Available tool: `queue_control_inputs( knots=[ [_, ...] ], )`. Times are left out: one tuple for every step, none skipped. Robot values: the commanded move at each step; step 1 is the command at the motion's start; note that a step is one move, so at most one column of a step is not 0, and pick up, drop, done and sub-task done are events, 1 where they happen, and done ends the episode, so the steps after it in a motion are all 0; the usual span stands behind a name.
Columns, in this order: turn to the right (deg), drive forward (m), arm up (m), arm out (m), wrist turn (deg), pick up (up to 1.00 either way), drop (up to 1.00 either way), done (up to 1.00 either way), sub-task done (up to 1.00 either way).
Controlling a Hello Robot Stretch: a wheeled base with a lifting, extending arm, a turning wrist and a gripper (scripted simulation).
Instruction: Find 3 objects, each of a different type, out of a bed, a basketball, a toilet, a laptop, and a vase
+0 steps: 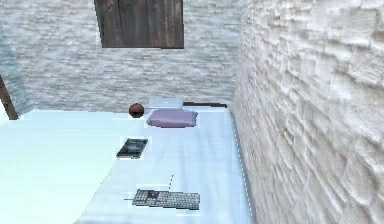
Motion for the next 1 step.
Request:
queue_control_inputs(
  knots=[
    [0.0, 0.0, 0.0, 0.0, 0.0, 0.0, 0.0, 1.0, 0.0]
  ],
)
